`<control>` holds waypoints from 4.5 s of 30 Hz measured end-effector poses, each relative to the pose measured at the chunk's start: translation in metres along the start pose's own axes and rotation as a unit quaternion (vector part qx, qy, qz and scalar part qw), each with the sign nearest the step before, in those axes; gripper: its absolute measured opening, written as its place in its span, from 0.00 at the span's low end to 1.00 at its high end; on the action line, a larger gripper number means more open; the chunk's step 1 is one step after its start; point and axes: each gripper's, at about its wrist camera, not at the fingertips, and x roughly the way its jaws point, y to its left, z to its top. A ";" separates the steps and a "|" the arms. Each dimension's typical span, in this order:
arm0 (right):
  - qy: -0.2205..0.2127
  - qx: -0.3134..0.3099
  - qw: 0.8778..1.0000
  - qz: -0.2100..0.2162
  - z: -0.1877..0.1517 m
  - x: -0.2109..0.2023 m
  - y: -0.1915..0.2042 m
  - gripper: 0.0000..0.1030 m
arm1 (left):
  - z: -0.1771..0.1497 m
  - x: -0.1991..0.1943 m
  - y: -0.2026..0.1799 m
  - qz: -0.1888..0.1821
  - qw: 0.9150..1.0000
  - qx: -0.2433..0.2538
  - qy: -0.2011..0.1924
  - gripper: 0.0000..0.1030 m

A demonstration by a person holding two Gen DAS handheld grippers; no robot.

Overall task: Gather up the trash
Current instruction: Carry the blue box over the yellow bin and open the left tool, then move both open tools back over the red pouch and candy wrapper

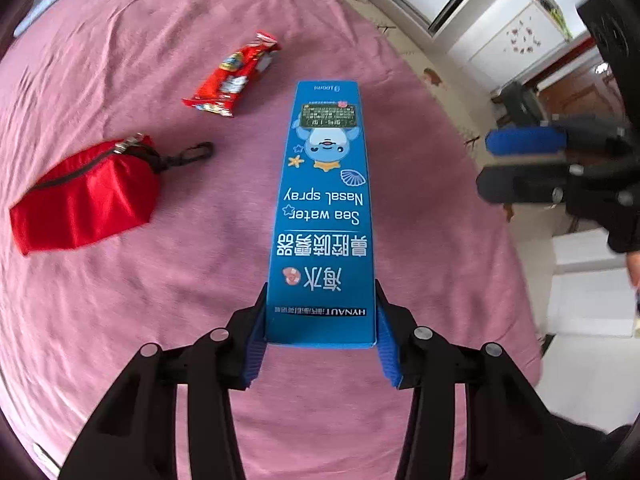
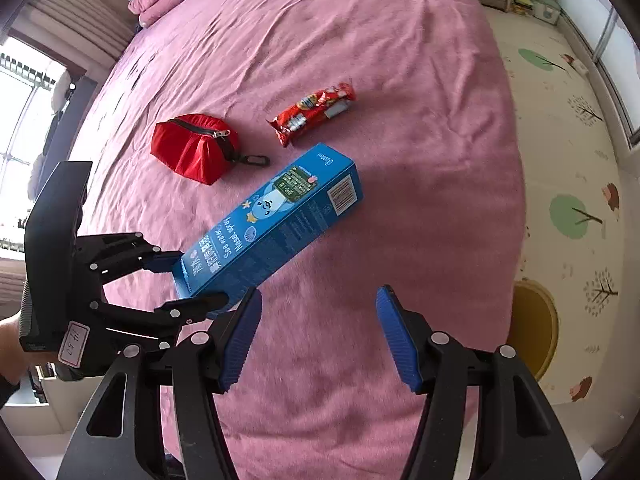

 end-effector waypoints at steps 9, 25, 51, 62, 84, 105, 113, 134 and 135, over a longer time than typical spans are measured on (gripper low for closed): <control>-0.017 0.029 0.999 -0.007 -0.051 -0.032 -0.026 0.57 | -0.003 -0.001 -0.047 -0.019 1.000 0.004 -0.008 0.45; -0.062 0.110 0.991 -0.035 -0.144 -0.096 -0.114 0.57 | 0.016 0.012 -0.185 -0.039 0.995 0.095 -0.001 0.45; -0.088 0.219 0.969 -0.069 -0.234 -0.127 -0.242 0.57 | 0.070 0.083 -0.314 -0.065 0.980 0.182 0.042 0.45; -0.095 0.234 0.965 -0.074 -0.237 -0.133 -0.255 0.57 | 0.075 0.095 -0.339 -0.068 0.973 0.215 0.043 0.45; -0.100 0.221 0.967 -0.076 -0.218 -0.140 -0.238 0.57 | 0.082 0.062 -0.323 -0.044 0.979 0.201 0.013 0.86; -0.062 0.047 0.997 -0.014 -0.105 -0.076 -0.051 0.57 | 0.007 -0.032 -0.118 0.038 0.995 0.087 -0.036 0.87; -0.040 -0.011 0.999 0.003 -0.058 -0.038 0.020 0.57 | -0.019 -0.054 -0.028 0.068 0.996 0.035 -0.043 0.87; 0.001 -0.089 0.996 0.018 0.068 0.065 0.129 0.57 | -0.012 -0.056 0.160 0.099 0.993 -0.043 -0.043 0.87; 0.003 -0.091 0.996 0.018 0.072 0.068 0.130 0.57 | -0.011 -0.054 0.165 0.098 0.993 -0.044 -0.043 0.87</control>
